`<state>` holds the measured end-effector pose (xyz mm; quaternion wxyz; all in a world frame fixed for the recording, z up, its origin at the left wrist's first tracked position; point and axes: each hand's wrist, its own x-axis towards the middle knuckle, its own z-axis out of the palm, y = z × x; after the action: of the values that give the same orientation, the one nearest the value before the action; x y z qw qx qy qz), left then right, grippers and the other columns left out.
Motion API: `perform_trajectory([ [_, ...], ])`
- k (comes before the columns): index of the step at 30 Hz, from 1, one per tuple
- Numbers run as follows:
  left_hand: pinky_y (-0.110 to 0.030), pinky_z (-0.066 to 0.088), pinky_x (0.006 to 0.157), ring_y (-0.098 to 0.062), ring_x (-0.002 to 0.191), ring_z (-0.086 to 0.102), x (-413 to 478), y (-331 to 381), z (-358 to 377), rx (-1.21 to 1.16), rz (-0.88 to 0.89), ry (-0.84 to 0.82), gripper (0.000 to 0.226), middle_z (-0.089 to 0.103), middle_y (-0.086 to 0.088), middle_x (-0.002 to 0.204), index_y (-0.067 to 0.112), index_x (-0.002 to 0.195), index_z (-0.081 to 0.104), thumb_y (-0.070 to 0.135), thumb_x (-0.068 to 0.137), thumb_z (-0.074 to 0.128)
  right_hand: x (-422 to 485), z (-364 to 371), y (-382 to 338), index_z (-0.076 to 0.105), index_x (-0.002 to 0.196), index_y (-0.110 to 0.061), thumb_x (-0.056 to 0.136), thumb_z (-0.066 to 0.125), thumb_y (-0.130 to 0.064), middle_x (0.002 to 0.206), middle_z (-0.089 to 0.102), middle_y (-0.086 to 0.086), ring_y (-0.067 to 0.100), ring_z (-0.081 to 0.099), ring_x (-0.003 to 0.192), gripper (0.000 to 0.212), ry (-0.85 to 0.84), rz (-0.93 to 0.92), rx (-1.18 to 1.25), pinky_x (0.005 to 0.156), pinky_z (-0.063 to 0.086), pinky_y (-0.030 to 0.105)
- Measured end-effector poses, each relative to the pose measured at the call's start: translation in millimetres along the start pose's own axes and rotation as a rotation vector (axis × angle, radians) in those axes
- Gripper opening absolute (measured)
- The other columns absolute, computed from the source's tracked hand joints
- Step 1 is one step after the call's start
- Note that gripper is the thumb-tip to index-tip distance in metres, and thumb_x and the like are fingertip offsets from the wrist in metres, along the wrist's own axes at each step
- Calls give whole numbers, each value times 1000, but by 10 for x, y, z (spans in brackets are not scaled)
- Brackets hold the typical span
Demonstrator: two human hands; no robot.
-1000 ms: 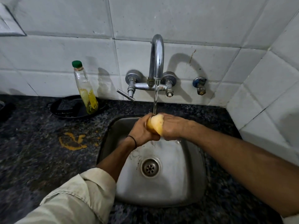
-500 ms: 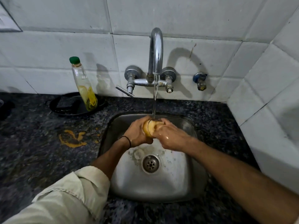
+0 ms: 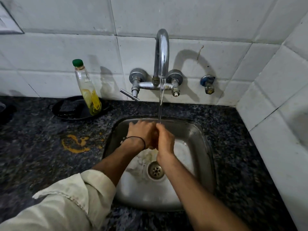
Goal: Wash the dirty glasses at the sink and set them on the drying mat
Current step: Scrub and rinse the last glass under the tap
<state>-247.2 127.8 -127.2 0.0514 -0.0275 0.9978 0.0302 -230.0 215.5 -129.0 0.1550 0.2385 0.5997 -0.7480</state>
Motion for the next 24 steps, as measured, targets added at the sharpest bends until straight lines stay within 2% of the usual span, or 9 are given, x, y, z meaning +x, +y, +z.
perform_trajectory([
  [3,-41,39,93,-23,118,58,6,102,-110,261,81,-132,30,66,0,118,28,114,63,43,88,62,183,-13,91,70,93,-11,93,60,-41,79,71,10,24,65,69,32,-58,351,126,52,47,26],
  [6,-33,44,79,-22,104,65,-9,11,-156,184,191,-343,42,70,1,109,27,108,67,55,76,71,362,-55,139,66,79,-13,97,54,-36,59,64,8,21,58,47,32,-159,517,31,41,42,18],
  [10,-30,54,65,-15,79,66,-106,-327,52,-550,81,-558,37,69,6,89,29,100,67,54,73,75,443,-129,128,62,67,-10,93,59,-26,45,54,2,16,47,35,30,-148,80,-441,41,37,22],
  [12,-34,58,78,-19,93,69,-227,-430,217,-924,-37,-625,43,73,1,100,27,106,69,51,72,78,396,-155,39,65,67,-9,90,61,-27,49,57,0,16,51,40,29,-301,-125,-617,49,44,28],
  [14,-39,54,93,-26,106,68,-322,-434,398,-1337,-66,-659,38,73,-8,111,17,109,71,32,76,80,321,-173,-120,63,60,-11,91,62,-26,47,58,-3,12,53,42,34,-447,-296,-771,53,46,28],
  [16,-34,56,85,-27,100,68,-362,-328,461,-1605,-78,-551,22,72,-13,104,9,103,71,9,81,74,258,-142,-274,64,60,-11,94,61,-26,47,59,-4,8,55,41,38,-543,-412,-914,54,49,26],
  [19,-27,56,69,-19,85,67,-252,-77,445,-1477,-220,-155,25,72,-5,90,16,100,66,13,78,76,284,-54,-345,70,68,-14,95,57,-39,62,69,0,12,67,62,39,-347,-608,-1094,83,54,39],
  [22,-36,56,72,-19,87,67,-102,129,433,-1086,-324,161,37,71,1,94,24,111,60,42,79,66,255,66,-321,65,68,-16,93,52,-57,68,68,2,23,68,70,50,-132,-579,-1078,75,56,40],
  [24,-34,57,74,-18,91,67,-86,214,389,-1159,-310,204,42,70,2,96,23,114,58,47,80,62,244,88,-381,61,63,-17,96,52,-53,64,62,1,22,64,67,50,-79,-623,-1117,68,52,35],
])
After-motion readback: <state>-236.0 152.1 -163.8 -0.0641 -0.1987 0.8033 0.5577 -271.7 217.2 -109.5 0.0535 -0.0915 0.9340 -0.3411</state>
